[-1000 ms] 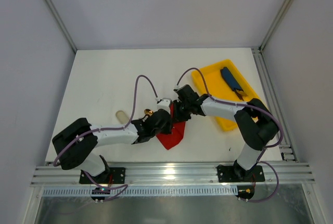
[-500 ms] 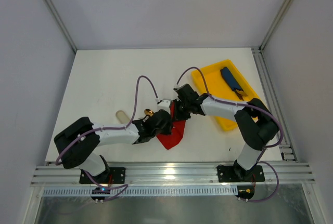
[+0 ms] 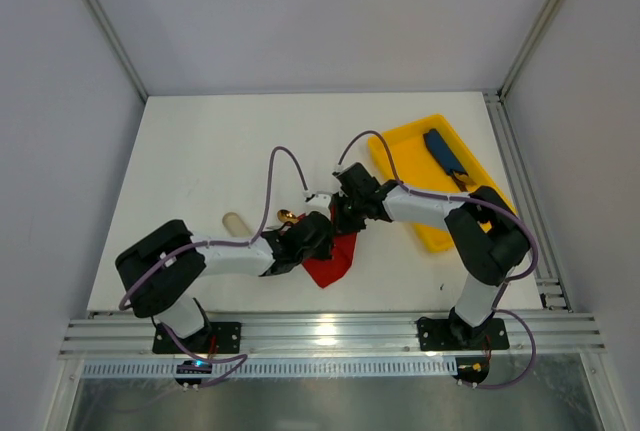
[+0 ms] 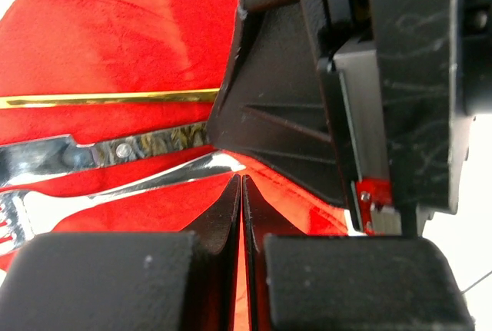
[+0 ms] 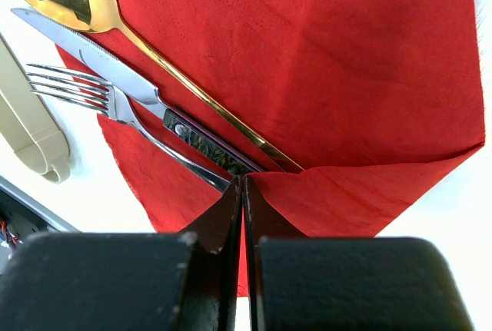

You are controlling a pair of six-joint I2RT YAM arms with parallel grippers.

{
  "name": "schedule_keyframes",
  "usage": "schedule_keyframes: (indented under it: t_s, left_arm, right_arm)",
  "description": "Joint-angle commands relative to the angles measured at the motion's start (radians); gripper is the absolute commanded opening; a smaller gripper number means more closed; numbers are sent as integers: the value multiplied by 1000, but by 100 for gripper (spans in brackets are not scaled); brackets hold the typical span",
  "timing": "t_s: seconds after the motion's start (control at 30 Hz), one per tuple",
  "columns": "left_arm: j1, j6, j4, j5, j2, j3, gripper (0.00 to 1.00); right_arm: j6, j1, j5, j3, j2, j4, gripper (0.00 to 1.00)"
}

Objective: Place the utensils on the paper napkin and roll it up
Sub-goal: Roll the napkin at the center of the board.

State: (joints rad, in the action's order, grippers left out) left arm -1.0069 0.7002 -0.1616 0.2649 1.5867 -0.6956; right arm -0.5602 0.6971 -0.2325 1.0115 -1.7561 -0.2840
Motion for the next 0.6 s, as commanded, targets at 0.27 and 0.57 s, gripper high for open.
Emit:
schedule_keyframes:
  t_s: [0.27, 0.57]
  left_arm:
    - [7, -27, -122, 4, 51, -53, 0]
    - [8, -28, -154, 7, 79, -61, 0]
  right_arm:
    - [2, 4, -7, 32, 14, 9, 4]
    - [5, 2, -4, 27, 18, 5, 4]
